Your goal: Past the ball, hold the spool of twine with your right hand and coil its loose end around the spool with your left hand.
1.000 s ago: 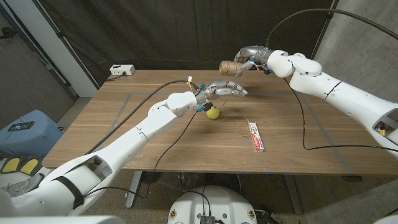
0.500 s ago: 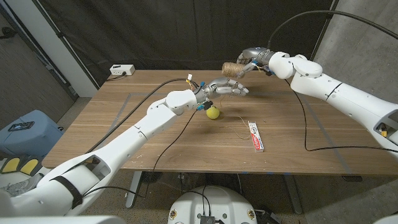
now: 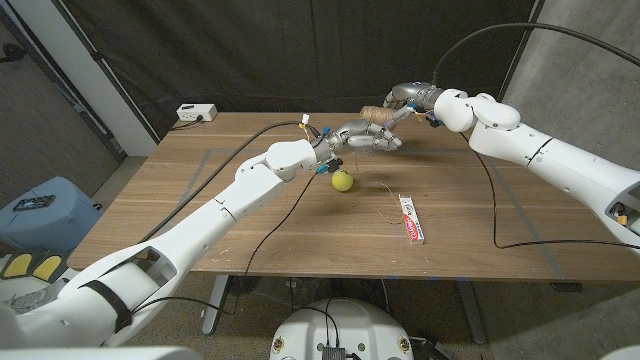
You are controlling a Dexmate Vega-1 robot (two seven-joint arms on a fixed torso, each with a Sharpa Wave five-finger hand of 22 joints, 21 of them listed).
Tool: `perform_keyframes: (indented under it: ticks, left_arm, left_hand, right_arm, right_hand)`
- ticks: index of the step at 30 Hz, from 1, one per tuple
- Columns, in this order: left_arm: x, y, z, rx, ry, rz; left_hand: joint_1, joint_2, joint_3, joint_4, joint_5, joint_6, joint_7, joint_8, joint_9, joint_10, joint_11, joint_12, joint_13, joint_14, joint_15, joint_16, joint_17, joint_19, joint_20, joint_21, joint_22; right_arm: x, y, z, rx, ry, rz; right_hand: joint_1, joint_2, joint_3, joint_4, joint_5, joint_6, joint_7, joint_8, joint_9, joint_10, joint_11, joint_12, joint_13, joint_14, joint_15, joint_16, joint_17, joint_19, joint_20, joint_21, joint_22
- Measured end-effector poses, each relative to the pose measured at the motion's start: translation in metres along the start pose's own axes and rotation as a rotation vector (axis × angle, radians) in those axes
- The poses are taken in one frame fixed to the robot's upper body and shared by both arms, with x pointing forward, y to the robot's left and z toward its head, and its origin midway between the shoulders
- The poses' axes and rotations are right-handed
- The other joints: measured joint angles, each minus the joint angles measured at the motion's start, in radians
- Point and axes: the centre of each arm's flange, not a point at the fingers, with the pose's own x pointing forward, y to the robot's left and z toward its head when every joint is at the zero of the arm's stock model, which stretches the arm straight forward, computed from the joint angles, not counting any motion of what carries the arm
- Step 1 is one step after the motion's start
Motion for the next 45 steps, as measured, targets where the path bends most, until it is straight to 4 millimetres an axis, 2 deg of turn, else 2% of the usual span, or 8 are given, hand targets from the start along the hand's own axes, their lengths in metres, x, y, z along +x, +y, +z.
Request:
perform_keyframes:
  ticks: [2, 3, 25, 33, 45]
  left_arm:
    - [0.001, 0.002, 0.005, 0.008, -0.009, 0.001]
    - [0.001, 0.002, 0.005, 0.009, -0.010, 0.001]
    - [0.003, 0.010, 0.020, 0.046, -0.038, 0.005]
    - [0.002, 0.013, 0.023, 0.056, -0.043, 0.007]
    - [0.001, 0.017, 0.027, 0.068, -0.049, 0.011]
  left_hand:
    - [0.000, 0.000, 0.000, 0.000, 0.000, 0.000, 0.000, 0.000, 0.000, 0.000, 0.000, 0.000, 0.000, 0.000, 0.000, 0.000, 0.000, 0.000, 0.000, 0.000, 0.000]
    - [0.000, 0.000, 0.000, 0.000, 0.000, 0.000, 0.000, 0.000, 0.000, 0.000, 0.000, 0.000, 0.000, 0.000, 0.000, 0.000, 0.000, 0.000, 0.000, 0.000, 0.000]
    - [0.000, 0.000, 0.000, 0.000, 0.000, 0.002, 0.002, -0.008, 0.000, 0.005, 0.005, -0.008, 0.005, 0.005, -0.005, -0.008, 0.003, 0.000, 0.000, 0.000, 0.000]
    - [0.000, 0.000, 0.000, 0.000, 0.000, 0.002, 0.002, -0.008, 0.000, 0.005, 0.005, -0.008, 0.006, 0.005, -0.005, -0.008, 0.002, 0.000, 0.000, 0.008, 0.000]
    - [0.000, 0.000, 0.000, 0.000, 0.000, 0.011, 0.000, -0.009, 0.000, 0.007, 0.003, -0.011, 0.009, 0.009, -0.002, -0.008, 0.005, 0.000, 0.000, 0.008, 0.000]
  right_arm:
    - [-0.001, 0.001, -0.002, 0.005, 0.009, 0.004]
    - [-0.001, 0.001, -0.002, 0.005, 0.009, 0.004]
    - [-0.007, 0.012, -0.011, 0.020, 0.040, 0.022]
    - [-0.008, 0.015, -0.010, 0.020, 0.044, 0.024]
    - [-0.010, 0.019, -0.004, 0.005, 0.045, 0.012]
  right_hand:
    - [0.000, 0.000, 0.000, 0.000, 0.000, 0.000, 0.000, 0.001, 0.001, 0.001, 0.001, 0.001, 0.000, 0.000, 0.000, 0.000, 0.000, 0.000, 0.000, 0.000, 0.000]
    - [0.000, 0.000, 0.000, 0.000, 0.000, 0.011, 0.011, 0.001, 0.001, 0.002, 0.001, 0.004, 0.003, 0.000, 0.000, 0.000, 0.000, 0.000, 0.000, 0.000, 0.000]
    - [0.000, 0.000, -0.007, 0.001, -0.004, 0.013, 0.013, 0.001, 0.001, 0.002, 0.001, 0.007, 0.000, 0.007, 0.000, -0.004, 0.000, 0.006, -0.005, 0.000, 0.000]
    - [0.000, 0.000, -0.010, 0.004, -0.005, 0.016, 0.016, 0.001, 0.001, 0.009, 0.005, 0.006, 0.000, 0.012, -0.005, -0.004, 0.005, 0.011, 0.000, 0.000, 0.000]
    - [0.000, 0.000, -0.012, 0.001, -0.008, 0.016, 0.016, 0.001, 0.001, 0.013, 0.005, 0.003, 0.000, 0.020, -0.006, -0.004, 0.004, 0.017, -0.005, 0.000, -0.002]
